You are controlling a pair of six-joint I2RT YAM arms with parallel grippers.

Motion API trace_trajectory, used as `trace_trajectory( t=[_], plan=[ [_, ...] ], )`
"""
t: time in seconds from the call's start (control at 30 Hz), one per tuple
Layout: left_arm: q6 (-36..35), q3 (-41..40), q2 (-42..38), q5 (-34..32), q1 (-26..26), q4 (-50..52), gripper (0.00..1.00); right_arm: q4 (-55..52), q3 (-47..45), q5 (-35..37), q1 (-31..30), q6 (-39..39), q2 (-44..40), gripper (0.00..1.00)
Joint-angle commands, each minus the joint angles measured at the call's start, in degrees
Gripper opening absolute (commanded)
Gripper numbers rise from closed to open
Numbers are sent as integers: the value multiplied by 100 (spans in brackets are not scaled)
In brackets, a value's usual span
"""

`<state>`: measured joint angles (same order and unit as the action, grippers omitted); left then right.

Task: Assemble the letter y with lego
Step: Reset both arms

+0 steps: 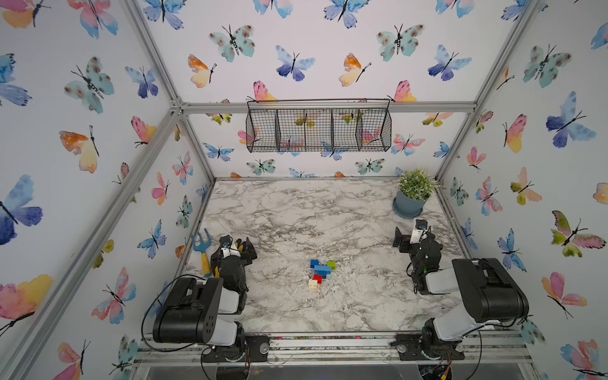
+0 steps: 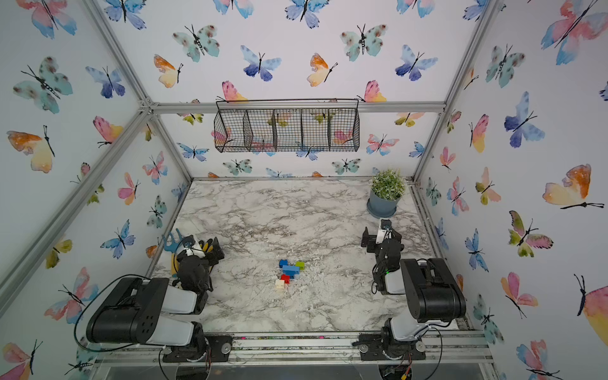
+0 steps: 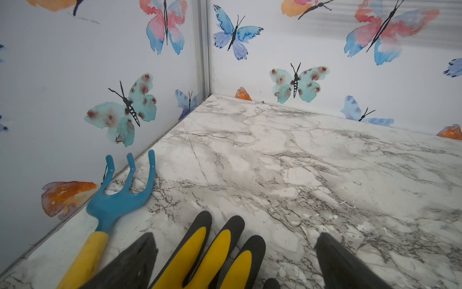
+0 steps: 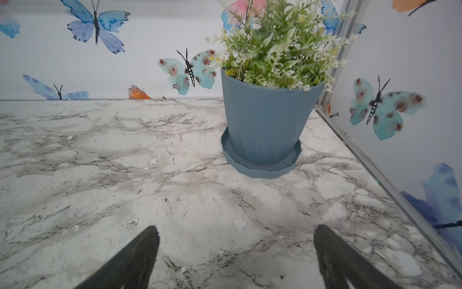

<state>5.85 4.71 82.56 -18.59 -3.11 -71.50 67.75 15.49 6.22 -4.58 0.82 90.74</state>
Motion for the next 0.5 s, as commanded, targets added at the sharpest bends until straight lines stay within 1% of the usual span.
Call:
trace_trajectory(
  t=[0.0, 0.07, 0.1, 0.3, 0.37, 0.47],
  plan=[
    [44, -4, -86, -39, 12, -30, 98, -26, -21, -86, -8, -47, -21, 98],
    [44, -4, -57, -39, 12, -30, 98, -65, 5, -151, -8, -82, 10, 98],
    [44, -4, -66, -39, 12, -30, 98, -254, 168, -230, -5, -66, 92, 98],
    [44, -4, -83, -39, 12, -30, 98, -53, -29, -279, 18, -93, -23, 98],
    [44, -4, -84, -39, 12, -30, 98, -311, 236, -483, 72, -82, 130, 98],
    [44, -4, -131, -39, 12, -30, 98, -177, 40, -498, 106, -100, -34, 98]
  ],
)
